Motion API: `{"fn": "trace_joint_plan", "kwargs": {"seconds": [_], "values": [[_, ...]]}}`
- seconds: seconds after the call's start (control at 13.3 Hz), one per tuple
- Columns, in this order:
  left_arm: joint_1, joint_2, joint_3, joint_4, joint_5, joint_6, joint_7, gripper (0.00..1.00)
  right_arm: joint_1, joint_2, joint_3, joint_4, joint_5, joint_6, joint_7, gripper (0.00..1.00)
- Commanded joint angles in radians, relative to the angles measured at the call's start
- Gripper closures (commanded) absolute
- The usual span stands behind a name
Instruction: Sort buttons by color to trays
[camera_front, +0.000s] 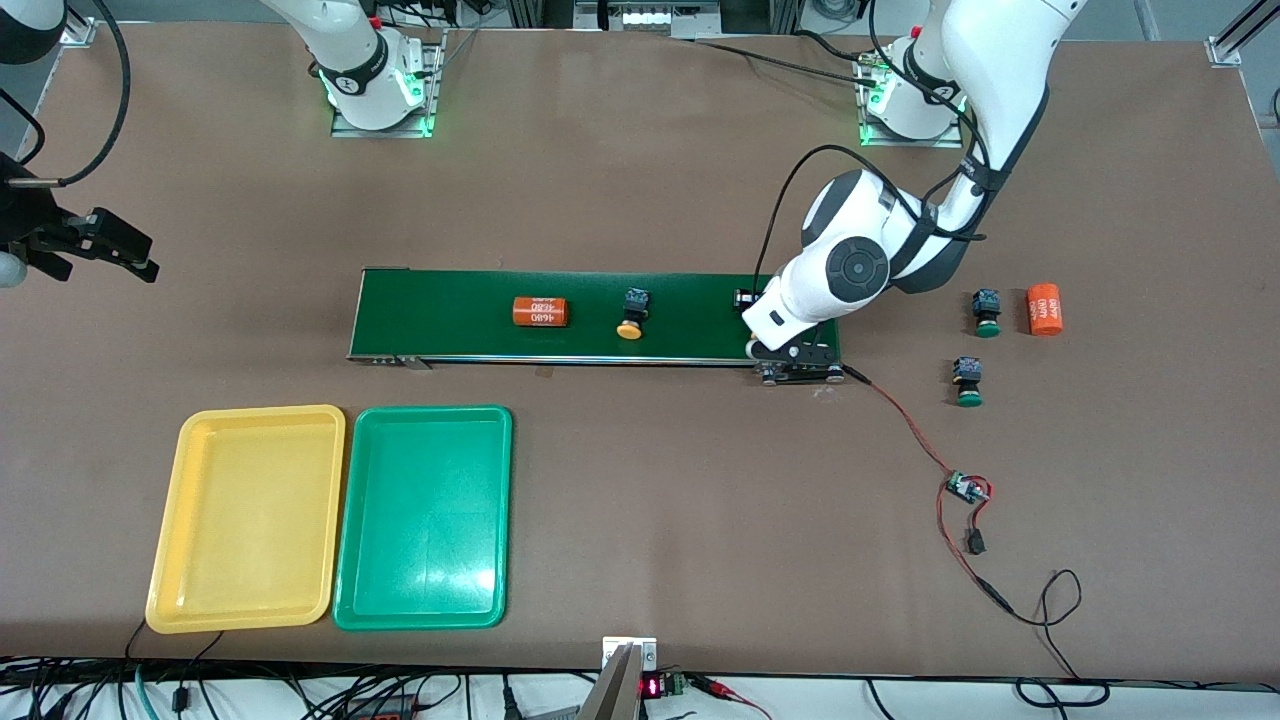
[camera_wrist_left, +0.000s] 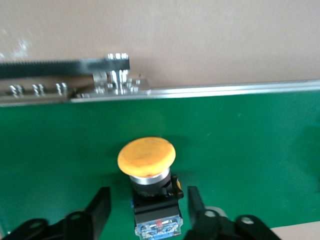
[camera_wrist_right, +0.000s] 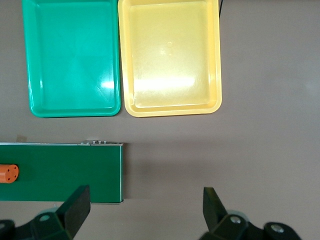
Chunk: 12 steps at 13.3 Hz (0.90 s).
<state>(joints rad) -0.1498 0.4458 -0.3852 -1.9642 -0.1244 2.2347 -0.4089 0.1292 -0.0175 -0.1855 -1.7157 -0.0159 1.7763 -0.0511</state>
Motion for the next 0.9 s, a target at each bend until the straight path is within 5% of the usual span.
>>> {"fn": "trace_joint_plan", "kwargs": {"seconds": [0.0, 0.3, 0.53, 0.83], "values": [[0.036, -0.122, 0.008, 0.005, -0.006, -0.107, 0.001, 0.00, -0.016, 0.005, 0.005, -0.001, 0.007, 0.009, -0.004, 0.00], [0.137, -0.196, 0.089, 0.005, 0.029, -0.274, 0.004, 0.00, -0.019, 0.030, 0.005, 0.014, 0.010, 0.020, -0.004, 0.00], [0.185, -0.190, 0.130, -0.002, 0.257, -0.363, 0.054, 0.00, -0.019, 0.053, 0.005, 0.021, 0.005, 0.017, -0.006, 0.00], [0.191, -0.150, 0.365, -0.016, 0.310, -0.389, 0.460, 0.00, -0.011, 0.082, 0.005, 0.019, -0.006, -0.003, -0.016, 0.00]]}}
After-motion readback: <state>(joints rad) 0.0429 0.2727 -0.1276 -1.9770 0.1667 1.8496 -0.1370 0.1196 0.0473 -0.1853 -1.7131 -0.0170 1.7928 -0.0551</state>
